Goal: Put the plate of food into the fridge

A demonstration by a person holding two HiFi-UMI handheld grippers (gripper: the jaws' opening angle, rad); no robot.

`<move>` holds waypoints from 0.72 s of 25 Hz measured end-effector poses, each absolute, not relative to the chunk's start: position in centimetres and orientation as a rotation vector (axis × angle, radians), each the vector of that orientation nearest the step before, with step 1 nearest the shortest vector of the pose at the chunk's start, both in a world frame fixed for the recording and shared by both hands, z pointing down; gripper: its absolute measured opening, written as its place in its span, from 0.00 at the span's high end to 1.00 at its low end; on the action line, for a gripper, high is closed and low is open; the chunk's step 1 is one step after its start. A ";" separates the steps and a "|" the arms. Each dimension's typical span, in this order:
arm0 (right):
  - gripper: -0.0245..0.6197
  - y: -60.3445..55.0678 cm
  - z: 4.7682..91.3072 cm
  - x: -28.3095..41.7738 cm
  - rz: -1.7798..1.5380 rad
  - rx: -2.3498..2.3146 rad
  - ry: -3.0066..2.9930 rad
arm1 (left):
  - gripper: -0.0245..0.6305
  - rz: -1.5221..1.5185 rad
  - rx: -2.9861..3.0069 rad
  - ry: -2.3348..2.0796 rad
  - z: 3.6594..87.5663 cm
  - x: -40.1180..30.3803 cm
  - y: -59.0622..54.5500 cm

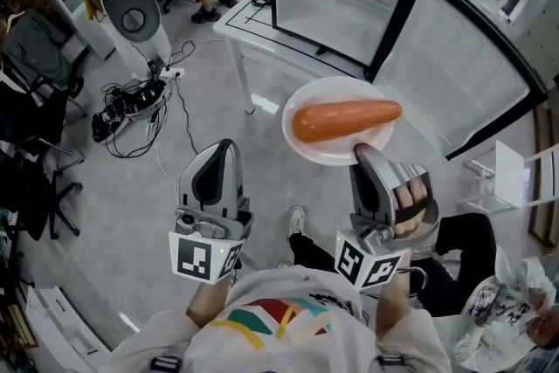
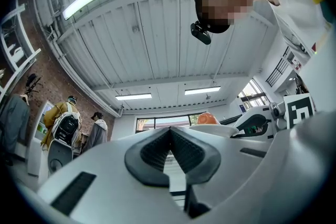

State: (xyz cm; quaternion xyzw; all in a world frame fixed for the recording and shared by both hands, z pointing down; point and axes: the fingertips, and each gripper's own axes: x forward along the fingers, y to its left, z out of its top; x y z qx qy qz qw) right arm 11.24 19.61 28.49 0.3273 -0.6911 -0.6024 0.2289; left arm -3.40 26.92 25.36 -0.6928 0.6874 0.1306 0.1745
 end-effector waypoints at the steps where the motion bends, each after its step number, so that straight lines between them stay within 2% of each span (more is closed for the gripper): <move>1: 0.90 18.3 28.4 10.7 -1.660 0.902 -1.901 | 0.96 0.373 -1.958 1.946 25.2 -4.0 25.6; 10: 0.90 5.4 28.3 6.8 -1.667 0.908 -1.882 | 0.96 0.387 -1.959 1.901 25.0 -7.7 11.8; 18: 0.90 -1.4 28.5 5.4 -1.639 0.921 -1.872 | 0.96 0.388 -1.975 1.845 24.5 -8.8 5.2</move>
